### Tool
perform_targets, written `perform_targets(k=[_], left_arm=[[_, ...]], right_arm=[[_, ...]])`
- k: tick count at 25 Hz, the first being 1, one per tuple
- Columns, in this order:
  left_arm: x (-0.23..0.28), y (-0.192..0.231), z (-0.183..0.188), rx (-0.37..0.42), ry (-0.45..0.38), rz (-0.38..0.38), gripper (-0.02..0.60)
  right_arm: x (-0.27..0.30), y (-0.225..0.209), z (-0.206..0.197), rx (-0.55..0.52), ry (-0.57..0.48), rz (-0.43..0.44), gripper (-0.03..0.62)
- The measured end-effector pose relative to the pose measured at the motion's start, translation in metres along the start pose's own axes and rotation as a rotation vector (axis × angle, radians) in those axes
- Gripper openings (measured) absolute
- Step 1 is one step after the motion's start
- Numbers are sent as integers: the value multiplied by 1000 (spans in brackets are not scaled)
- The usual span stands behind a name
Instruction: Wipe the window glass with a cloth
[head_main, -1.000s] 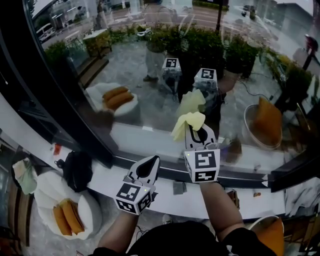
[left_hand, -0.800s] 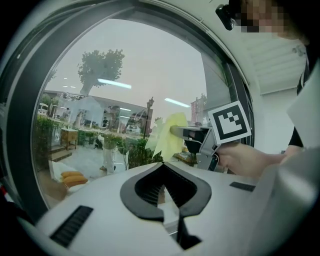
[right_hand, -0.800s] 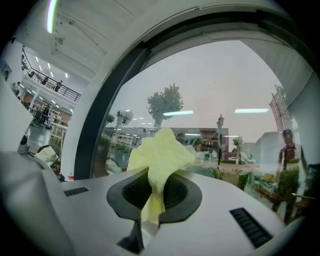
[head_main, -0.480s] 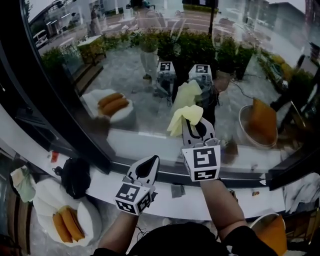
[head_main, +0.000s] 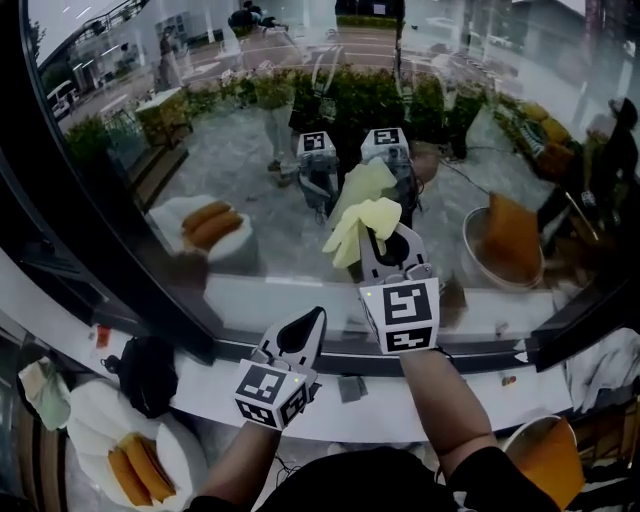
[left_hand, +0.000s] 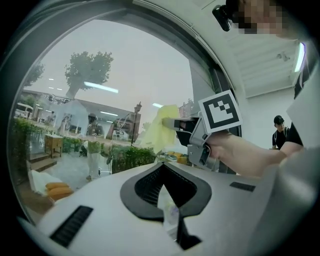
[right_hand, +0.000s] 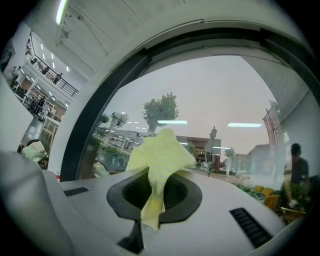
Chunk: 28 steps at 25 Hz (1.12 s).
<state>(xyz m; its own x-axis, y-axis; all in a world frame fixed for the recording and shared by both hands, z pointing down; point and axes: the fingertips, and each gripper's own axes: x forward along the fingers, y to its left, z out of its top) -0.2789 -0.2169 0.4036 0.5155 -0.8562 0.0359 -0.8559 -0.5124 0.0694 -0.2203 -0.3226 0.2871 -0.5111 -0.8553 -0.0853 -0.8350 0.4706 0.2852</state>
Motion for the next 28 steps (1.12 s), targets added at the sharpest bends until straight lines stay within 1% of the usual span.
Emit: perform_targets(k=[5,13,24,26,28], left_arm=[[1,-1,-2,8,-5,-21,8],[4,-3,-8,-9,3,-39,8],[3,-8,-13,-22,5,-104,8],[8,-17,-14,-22,7,-116,8],[20,-34,-16,-16,12,-125,8]], right_arm=[[0,4,3,-30,3,-3,43],[-3,-2,2,-33,15,-7,43],[-12,-16,-5,-43,51,-66,43],[-19,-26,-7,-41,52,-75,43],[-31,-45,-13,-34,51,-83,43]])
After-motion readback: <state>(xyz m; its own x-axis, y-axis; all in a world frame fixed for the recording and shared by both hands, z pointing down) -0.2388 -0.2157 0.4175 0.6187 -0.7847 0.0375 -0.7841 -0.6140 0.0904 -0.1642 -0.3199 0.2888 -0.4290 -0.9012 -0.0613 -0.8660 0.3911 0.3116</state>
